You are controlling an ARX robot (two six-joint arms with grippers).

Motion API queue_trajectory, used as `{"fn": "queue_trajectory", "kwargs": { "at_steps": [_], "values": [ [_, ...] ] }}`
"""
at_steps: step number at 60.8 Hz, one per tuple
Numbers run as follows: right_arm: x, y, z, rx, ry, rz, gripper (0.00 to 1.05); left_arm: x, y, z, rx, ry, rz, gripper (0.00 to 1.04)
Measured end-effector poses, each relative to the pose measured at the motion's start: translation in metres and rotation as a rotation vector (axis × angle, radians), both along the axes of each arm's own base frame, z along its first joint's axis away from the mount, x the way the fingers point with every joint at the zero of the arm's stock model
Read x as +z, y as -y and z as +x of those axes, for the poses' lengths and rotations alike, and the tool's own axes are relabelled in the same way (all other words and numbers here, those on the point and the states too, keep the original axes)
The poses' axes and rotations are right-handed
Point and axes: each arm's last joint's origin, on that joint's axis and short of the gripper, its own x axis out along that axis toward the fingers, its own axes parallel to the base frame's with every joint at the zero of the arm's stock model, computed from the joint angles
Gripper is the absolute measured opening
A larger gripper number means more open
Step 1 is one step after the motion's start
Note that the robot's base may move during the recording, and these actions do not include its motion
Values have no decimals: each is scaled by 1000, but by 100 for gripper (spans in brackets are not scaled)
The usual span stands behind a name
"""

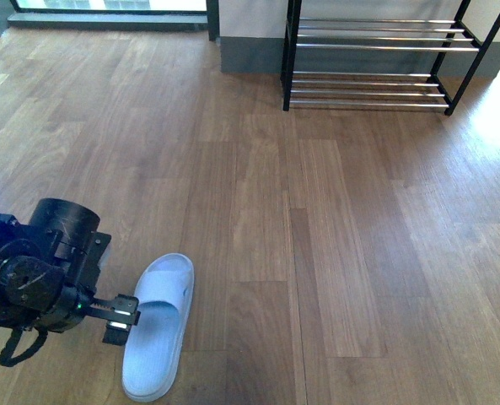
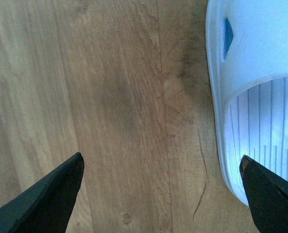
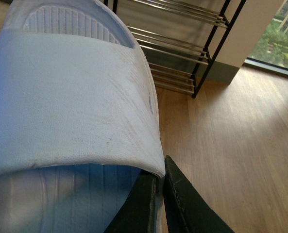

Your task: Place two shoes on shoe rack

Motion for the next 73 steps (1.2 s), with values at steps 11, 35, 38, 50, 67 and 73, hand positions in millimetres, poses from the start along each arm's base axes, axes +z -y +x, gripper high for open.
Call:
{"fn": "queue_trajectory", "kwargs": {
  "at_steps": [11, 35, 38, 50, 67, 73],
  "values": [
    [0, 0, 0, 0, 0, 0, 1, -27, 6, 7, -42, 18, 20, 95],
    [0, 0, 0, 0, 0, 0, 1, -66, 21, 35, -105, 181, -8, 95],
    [0, 0, 0, 0, 0, 0, 1, -69, 21, 37, -114, 202, -13, 95],
    [0, 0, 0, 0, 0, 0, 1, -82, 16, 37, -109, 217, 6, 75],
    [0, 0, 0, 0, 0, 0, 1, -80, 8, 34, -83, 211, 41, 34],
    [0, 0, 0, 0, 0, 0, 1, -66, 2, 26, -22, 173, 39, 20]
  ]
}}
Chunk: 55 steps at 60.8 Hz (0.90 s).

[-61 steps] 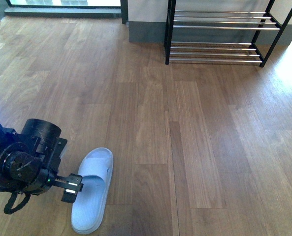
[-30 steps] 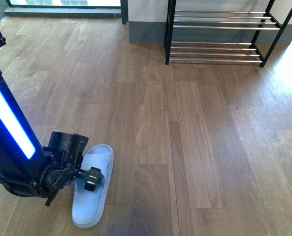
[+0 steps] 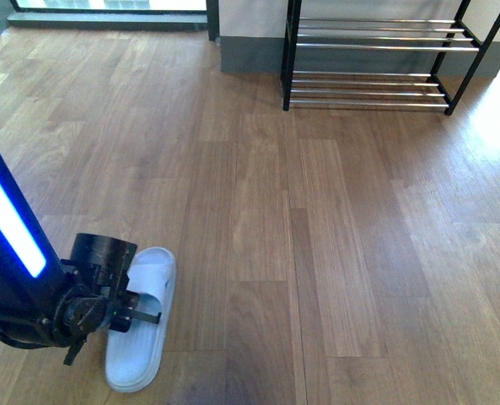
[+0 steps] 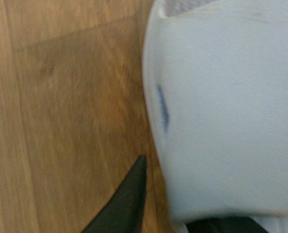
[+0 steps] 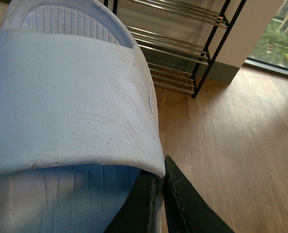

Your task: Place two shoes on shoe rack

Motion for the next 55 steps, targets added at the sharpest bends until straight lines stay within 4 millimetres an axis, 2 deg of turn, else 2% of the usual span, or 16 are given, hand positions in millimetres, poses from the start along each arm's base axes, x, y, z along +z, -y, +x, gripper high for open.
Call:
{"fn": "queue_trajectory", "kwargs": {
  "at_steps": [3, 8, 9, 11, 14, 16, 17, 23, 29, 35, 48, 51, 55],
  "values": [
    [0, 0, 0, 0, 0, 0, 1, 14, -3, -3, 38, -14, -8, 12],
    [0, 0, 0, 0, 0, 0, 1, 51, -7, -4, 126, -24, -54, 2],
    [0, 0, 0, 0, 0, 0, 1, 64, -9, -3, 150, -15, -65, 2],
    [0, 0, 0, 0, 0, 0, 1, 78, -9, -3, 164, -5, -77, 2],
    [0, 0, 0, 0, 0, 0, 1, 114, -10, -2, 197, 43, -102, 2],
    [0, 0, 0, 0, 0, 0, 1, 128, -10, -3, 205, 66, -110, 2],
    [0, 0, 0, 0, 0, 0, 1, 149, -10, -5, 219, 91, -123, 2],
    [0, 0, 0, 0, 0, 0, 1, 207, -10, -24, 265, 150, -166, 2],
    [0, 0, 0, 0, 0, 0, 1, 234, -8, -47, 301, 164, -176, 2],
    [0, 0, 0, 0, 0, 0, 1, 265, -4, -83, 309, 182, -183, 2],
    [0, 0, 0, 0, 0, 0, 1, 305, -3, -139, 289, 282, -124, 2],
    [0, 0, 0, 0, 0, 0, 1, 315, -5, -162, 283, 344, -75, 2],
    [0, 0, 0, 0, 0, 0, 1, 324, -7, -182, 277, 429, -21, 2]
  ]
}}
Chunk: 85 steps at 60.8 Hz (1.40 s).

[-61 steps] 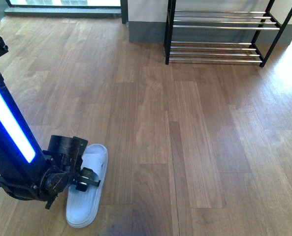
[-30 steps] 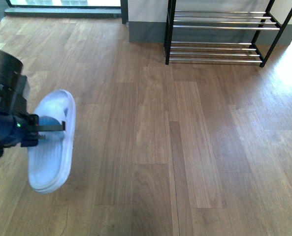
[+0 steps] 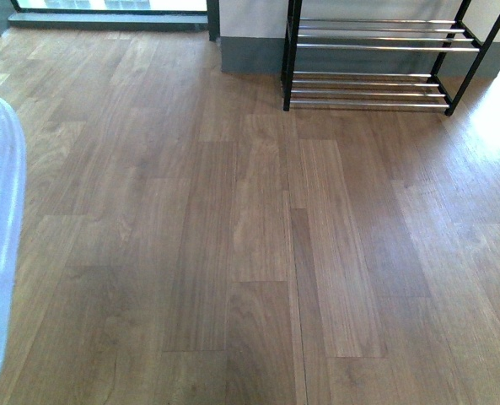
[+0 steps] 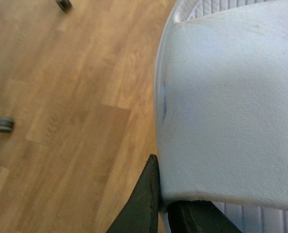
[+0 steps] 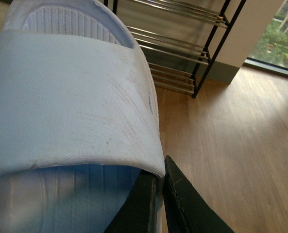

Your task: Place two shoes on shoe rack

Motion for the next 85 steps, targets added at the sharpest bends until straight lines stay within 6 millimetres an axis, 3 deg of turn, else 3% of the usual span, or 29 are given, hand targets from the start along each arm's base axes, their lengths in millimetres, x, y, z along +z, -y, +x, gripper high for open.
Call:
{"fn": "queue_trajectory", "kwargs": {
  "at_steps": [13, 23, 44, 85],
  "values": [
    [0, 0, 0, 0, 0, 0, 1, 17, -12, -52, 96, 245, 99, 2],
    [0, 0, 0, 0, 0, 0, 1, 24, -20, -72, 167, 407, 116, 2],
    [0, 0, 0, 0, 0, 0, 1, 21, -17, -74, 123, 431, 223, 2],
    [0, 0, 0, 3, 1, 0, 1, 21, -17, -74, 118, 421, 243, 2]
  ]
}}
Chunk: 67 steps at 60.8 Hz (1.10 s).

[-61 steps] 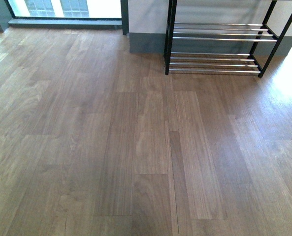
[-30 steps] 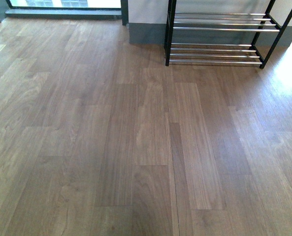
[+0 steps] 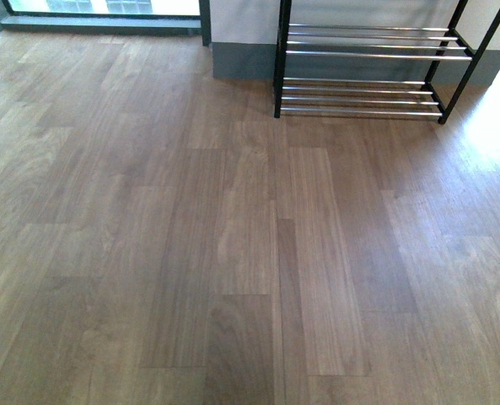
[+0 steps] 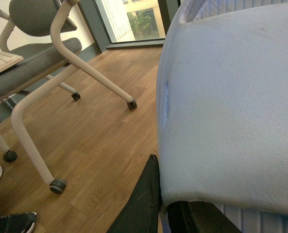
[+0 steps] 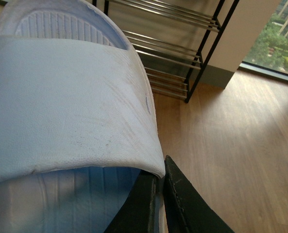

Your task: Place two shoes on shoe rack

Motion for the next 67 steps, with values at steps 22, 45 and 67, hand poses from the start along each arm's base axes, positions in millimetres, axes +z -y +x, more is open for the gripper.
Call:
{"fn": "queue_trajectory", "kwargs": {
  "at_steps": [22, 45, 67],
  "values": [
    [0, 0, 0, -4, -1, 0, 1, 0, 0, 0, -4, -1, 0, 2],
    [0, 0, 0, -3, 0, 0, 1, 0, 0, 0, -4, -1, 0, 2],
    [-1, 0, 0, -2, -2, 1, 1, -1, 0, 0, -4, -2, 1, 2]
  ]
}}
